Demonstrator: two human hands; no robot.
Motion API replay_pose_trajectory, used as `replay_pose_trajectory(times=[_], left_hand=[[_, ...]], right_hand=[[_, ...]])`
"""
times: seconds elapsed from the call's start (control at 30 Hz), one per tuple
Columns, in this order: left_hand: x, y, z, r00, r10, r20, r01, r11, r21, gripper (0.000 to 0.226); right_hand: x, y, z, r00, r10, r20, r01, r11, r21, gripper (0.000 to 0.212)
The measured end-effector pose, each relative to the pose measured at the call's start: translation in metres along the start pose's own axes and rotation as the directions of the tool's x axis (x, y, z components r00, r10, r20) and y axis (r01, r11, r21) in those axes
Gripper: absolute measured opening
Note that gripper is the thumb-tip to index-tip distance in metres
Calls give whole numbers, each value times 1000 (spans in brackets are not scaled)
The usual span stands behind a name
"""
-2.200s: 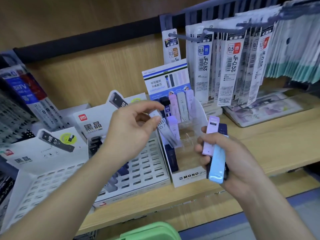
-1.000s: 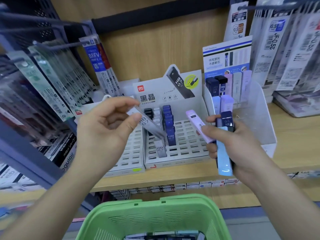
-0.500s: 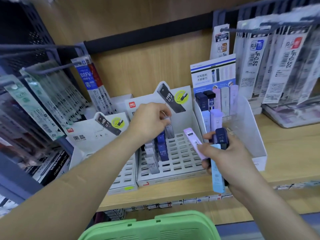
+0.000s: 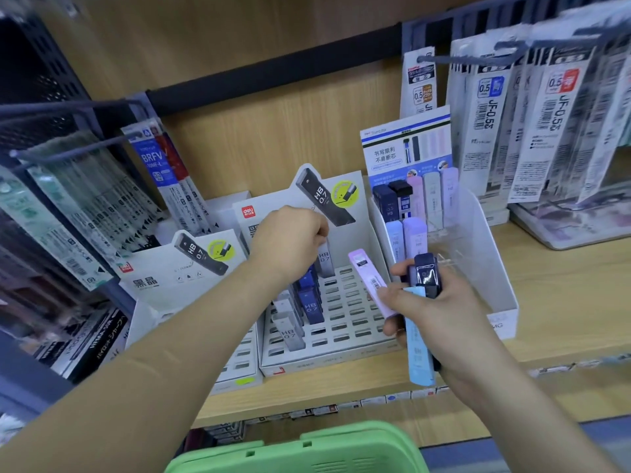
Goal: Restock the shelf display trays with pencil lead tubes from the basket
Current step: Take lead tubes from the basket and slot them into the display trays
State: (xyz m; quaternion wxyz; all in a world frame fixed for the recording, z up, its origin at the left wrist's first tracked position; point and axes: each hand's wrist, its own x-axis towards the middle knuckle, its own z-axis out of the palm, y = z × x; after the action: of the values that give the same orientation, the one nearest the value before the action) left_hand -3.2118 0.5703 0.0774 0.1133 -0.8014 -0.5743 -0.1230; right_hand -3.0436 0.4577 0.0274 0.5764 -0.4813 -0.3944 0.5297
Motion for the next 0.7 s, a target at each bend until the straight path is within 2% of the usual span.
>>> replay_pose_trajectory(times=[0.1,0.13,0.17,0.2,0.23,0.27,0.3,0.33,0.37,0.4,0.5,0.6,0.7], left_hand=[[0,4,-3,1000,-11,21,10,997,73,22],[-1,6,-7,1000,-12,28,11,999,49,26],[-3,8,-12,999,-20,30,22,998,-56,31],[-8,12,-18,997,-36,63,51,967,-251,36],[-16,16,-26,988,-26,152,99,860,-500,40],[-26,19,-34,968,47,247,153,671,-725,42],[-34,20,-39,944,137,301,204,474,-857,40],[-40,18,-40,927,203,316,241,324,-915,36],[-45,15,-40,920,240,308,258,221,-941,32],[-48,13,-40,921,247,300,266,162,-950,30],[-51,14,-39,949,130,288,272,126,-954,22],[-50,20,-43,972,-10,237,234,197,-952,21],[-50,22,-46,976,-16,219,216,230,-949,23]], right_hand=[[0,0,-1,1000,0,17,-1,1000,18,21],[0,0,-1,1000,9,29,-10,999,36,21],[0,-1,0,999,25,46,-28,997,70,23],[-1,-2,0,997,48,67,-56,991,123,25],[-1,-4,1,993,75,96,-92,978,190,28],[-1,-6,1,986,101,133,-133,956,260,33],[-2,-8,0,977,125,173,-176,930,321,38],[-2,-9,0,966,146,213,-218,904,367,40],[-3,-10,0,955,164,246,-254,880,400,41],[-4,-11,0,947,179,268,-283,860,425,40],[-6,-12,2,938,198,284,-305,861,407,33],[-7,-14,1,943,209,257,-286,906,313,28],[-8,-16,-3,952,185,244,-256,918,304,24]])
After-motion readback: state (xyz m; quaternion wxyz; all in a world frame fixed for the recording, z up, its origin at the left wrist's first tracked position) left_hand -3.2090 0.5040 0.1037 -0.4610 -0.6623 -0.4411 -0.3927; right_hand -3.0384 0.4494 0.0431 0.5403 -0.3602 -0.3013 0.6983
